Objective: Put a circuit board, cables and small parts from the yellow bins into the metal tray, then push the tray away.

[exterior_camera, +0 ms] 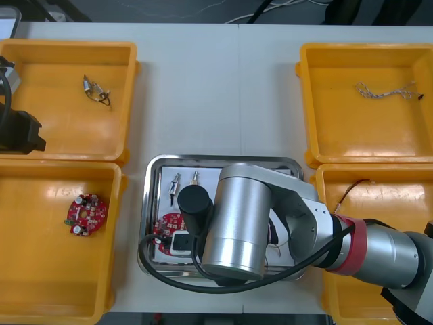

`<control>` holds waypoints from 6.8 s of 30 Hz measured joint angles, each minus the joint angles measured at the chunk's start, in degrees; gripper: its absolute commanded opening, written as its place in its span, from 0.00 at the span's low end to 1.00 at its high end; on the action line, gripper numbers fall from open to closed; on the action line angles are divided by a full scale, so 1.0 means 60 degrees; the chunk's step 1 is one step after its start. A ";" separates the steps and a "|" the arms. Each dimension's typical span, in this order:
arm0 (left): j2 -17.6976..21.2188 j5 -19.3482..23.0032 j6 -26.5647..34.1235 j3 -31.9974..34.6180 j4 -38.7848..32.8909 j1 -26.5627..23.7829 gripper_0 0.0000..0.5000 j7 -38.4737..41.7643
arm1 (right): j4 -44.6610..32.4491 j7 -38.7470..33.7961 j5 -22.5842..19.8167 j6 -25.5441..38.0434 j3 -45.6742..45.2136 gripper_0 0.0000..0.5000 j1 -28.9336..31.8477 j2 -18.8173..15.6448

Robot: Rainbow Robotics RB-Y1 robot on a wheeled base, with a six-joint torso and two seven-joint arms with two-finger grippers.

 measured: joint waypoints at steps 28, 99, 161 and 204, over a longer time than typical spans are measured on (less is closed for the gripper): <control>0.0000 0.0000 0.0000 0.0000 0.0000 0.0000 1.00 0.0000 | 0.0000 0.0456 0.0944 -0.0004 0.0121 1.00 0.0794 0.0111; 0.0000 0.0000 0.0000 0.0000 0.0000 0.0000 1.00 0.0000 | 0.0000 0.0913 0.2481 -0.0120 0.0248 0.07 0.1929 0.0520; 0.0000 0.0000 0.0000 0.0000 0.0000 0.0000 1.00 0.0000 | 0.0401 0.1267 0.1440 -0.0676 0.0083 0.03 -0.0432 -0.0222; 0.0000 0.0000 0.0000 0.0000 -0.0002 0.0001 1.00 0.0000 | 0.2927 0.2031 0.1414 -0.2549 -0.0482 0.00 -0.2040 -0.0374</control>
